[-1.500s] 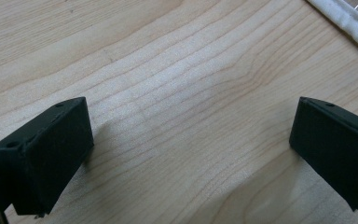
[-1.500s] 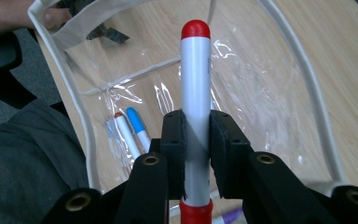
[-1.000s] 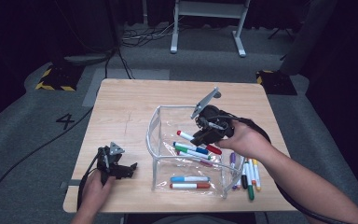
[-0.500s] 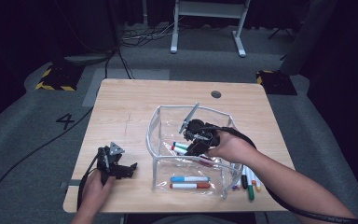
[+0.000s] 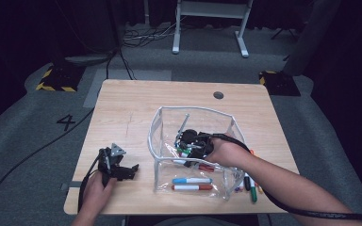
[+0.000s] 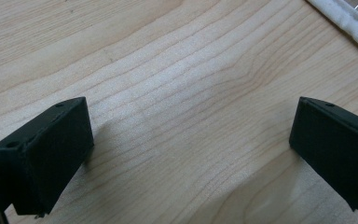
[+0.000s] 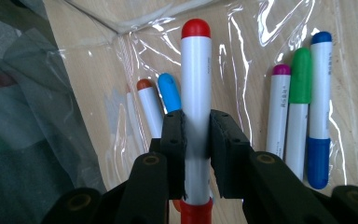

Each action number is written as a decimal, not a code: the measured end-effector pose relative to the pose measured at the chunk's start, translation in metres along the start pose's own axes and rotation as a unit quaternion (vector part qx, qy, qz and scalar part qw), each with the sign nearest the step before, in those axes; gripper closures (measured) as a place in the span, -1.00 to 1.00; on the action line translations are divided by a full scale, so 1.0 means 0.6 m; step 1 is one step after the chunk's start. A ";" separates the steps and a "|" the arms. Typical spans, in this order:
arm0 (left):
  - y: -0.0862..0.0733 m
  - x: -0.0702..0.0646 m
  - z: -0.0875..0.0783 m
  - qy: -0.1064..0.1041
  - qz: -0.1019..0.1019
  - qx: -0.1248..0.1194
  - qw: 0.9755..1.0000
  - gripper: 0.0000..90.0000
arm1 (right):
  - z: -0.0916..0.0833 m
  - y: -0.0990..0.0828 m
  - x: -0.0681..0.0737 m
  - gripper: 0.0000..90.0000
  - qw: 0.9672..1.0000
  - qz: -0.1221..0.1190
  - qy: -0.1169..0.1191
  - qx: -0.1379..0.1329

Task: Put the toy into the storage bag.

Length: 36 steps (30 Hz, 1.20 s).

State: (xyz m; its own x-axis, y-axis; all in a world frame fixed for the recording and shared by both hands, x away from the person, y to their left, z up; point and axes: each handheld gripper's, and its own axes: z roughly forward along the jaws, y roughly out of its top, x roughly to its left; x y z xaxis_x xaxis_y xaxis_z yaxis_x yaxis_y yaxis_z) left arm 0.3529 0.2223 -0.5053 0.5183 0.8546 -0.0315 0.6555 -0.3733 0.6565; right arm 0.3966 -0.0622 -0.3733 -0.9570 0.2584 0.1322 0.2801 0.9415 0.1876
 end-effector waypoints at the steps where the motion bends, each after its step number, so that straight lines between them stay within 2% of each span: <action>1: 0.000 0.000 0.000 0.000 0.000 0.000 1.000 -1.00 | 0.003 0.001 -0.001 0.69 1.000 -0.001 0.000 0.007; 11: 0.000 0.000 0.000 0.000 0.000 0.000 1.000 -1.00 | 0.032 -0.001 -0.007 0.69 0.999 -0.001 0.026 0.046; 16: 0.000 0.000 0.000 0.000 0.000 0.000 1.000 -1.00 | 0.043 0.002 -0.010 0.69 0.998 -0.003 0.028 0.063; 17: 0.000 0.000 0.000 0.000 0.000 0.000 1.000 -1.00 | 0.046 0.003 -0.010 0.69 0.997 -0.012 0.030 0.069; 21: 0.000 0.000 0.000 0.000 0.000 0.000 1.000 -1.00 | 0.057 0.004 -0.009 0.69 0.995 -0.020 0.035 0.086; 25: 0.000 0.000 0.000 0.000 0.000 0.000 1.000 -1.00 | 0.060 0.004 -0.014 0.69 0.995 -0.017 0.038 0.090; 27: 0.000 0.000 0.000 0.000 0.000 0.000 1.000 -1.00 | 0.062 0.004 -0.016 0.67 0.995 -0.021 0.041 0.087; 28: 0.000 0.000 0.000 0.000 0.000 0.000 1.000 -1.00 | 0.063 0.004 -0.017 0.55 0.995 -0.023 0.043 0.084; 29: 0.000 0.000 0.000 0.000 0.000 0.000 1.000 -1.00 | 0.063 0.004 -0.020 0.27 0.996 -0.023 0.044 0.078; 30: 0.000 0.000 0.000 0.000 0.000 0.000 1.000 -1.00 | 0.062 0.004 -0.022 0.18 0.996 -0.008 0.044 0.071; 32: 0.000 0.000 0.000 0.001 -0.001 0.000 1.000 -1.00 | 0.057 0.002 -0.030 0.10 0.997 0.009 0.040 0.058; 36: 0.000 0.000 0.000 0.001 -0.001 0.000 1.000 -1.00 | 0.026 -0.004 -0.036 0.03 0.999 0.019 0.031 0.021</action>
State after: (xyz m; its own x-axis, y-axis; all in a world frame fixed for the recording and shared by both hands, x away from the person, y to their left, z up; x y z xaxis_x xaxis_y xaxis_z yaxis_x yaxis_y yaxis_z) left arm 0.3530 0.2224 -0.5053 0.5155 0.8563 -0.0307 0.6559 -0.3714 0.6571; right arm 0.4156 -0.0665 -0.3918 -0.9386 0.2813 0.1997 0.3114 0.9399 0.1397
